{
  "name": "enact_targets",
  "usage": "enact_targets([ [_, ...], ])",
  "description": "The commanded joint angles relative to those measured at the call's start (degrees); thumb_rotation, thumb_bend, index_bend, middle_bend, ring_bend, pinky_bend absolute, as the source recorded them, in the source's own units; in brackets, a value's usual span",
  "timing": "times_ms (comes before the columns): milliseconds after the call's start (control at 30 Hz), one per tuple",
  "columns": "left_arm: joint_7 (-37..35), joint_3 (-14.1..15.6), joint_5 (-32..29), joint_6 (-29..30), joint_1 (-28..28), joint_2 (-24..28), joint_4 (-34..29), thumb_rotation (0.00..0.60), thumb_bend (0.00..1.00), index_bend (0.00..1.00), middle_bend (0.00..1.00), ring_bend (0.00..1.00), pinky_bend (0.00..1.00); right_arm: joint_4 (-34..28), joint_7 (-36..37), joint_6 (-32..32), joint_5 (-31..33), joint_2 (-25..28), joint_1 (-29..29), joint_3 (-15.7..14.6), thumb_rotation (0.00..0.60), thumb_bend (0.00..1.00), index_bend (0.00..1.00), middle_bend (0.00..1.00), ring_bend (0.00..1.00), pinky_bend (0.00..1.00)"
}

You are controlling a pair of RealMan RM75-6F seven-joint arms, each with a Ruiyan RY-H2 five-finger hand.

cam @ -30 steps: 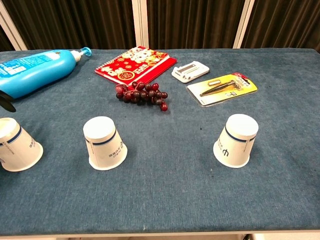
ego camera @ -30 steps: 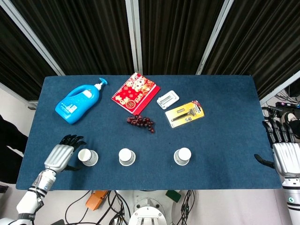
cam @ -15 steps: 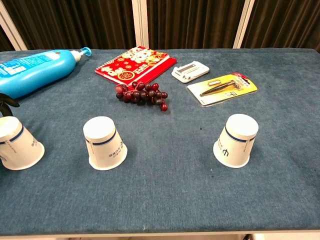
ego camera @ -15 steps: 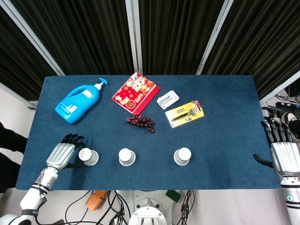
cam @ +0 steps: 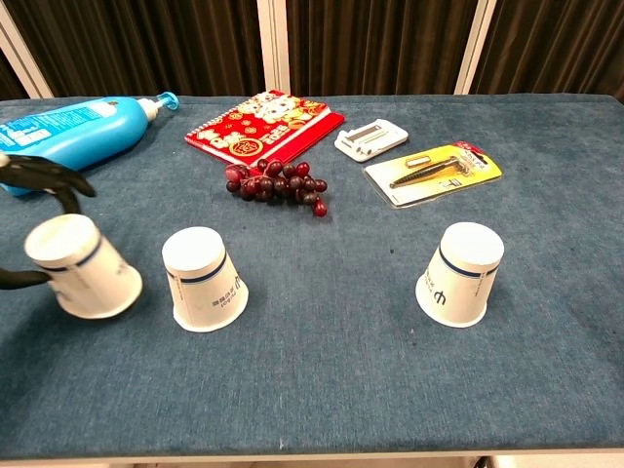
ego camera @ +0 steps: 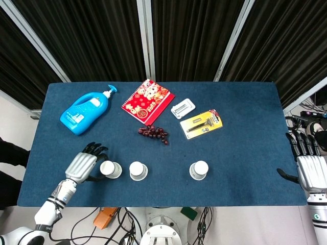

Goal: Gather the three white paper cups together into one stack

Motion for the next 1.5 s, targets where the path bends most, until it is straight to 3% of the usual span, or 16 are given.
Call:
enact_targets([
  [33,3.3,-0.8,-1.6,-1.5,-1.8,-2.1,-0.7,0.6,0.27,0.45,0.17,0.09,0.0,0.1,0.1,0.1,0.1,0.0,-0.1,-0.1,0.6,0.19,0.0,0.0,0.0,0.02],
  [467,9.5,-1.4,-6.4,-2.8,-4.5,-5.3,-1.6,0.6,0.26,0.44,0.17,0.09,0.0,1.2,1.1,-0.3,0.7,-0.3,-0.3,-0.2,0.6,0.19,0.0,0.0,0.0,0.02],
  [767,10.8,-0.4,-7.2,-1.9,-4.7,-4.7,-2.6,0.596,0.21,0.26,0.17,0.09,0.0,0.0,1.2,-4.4,-1.8,-0.1,2.2,-1.3,0.6,0.19,0.0,0.0,0.0,0.02],
  [967,10.4,0.4,-5.7,2.0,-2.9,-3.0,-3.7,0.596,0.19,0.23,0.16,0.09,0.0,-3.4,3.0,-11.8,-7.4,0.7,7.9,-2.7,0.6,0.19,0.0,0.0,0.0,0.05],
  [1133,8.3,0.6,-4.0,7.9,0.3,-0.3,-4.1,0.596,0.19,0.23,0.16,0.09,0.0,-6.3,3.7,-21.6,-10.1,0.4,15.3,-2.7,0.6,0.19,0.0,0.0,0.0,0.09],
  [1333,4.4,0.7,-4.0,12.8,3.8,2.6,-3.1,0.596,0.19,0.23,0.16,0.09,0.0,-7.1,0.1,-33.1,-7.7,-2.8,22.9,-1.5,0.6,0.25,0.04,0.0,0.0,0.11],
  [1500,1.4,0.7,-4.5,14.9,5.9,4.1,-1.8,0.596,0.19,0.23,0.16,0.09,0.0,-6.2,-3.1,-37.6,-4.3,-5.8,26.2,-0.7,0.6,0.31,0.13,0.0,0.0,0.13],
])
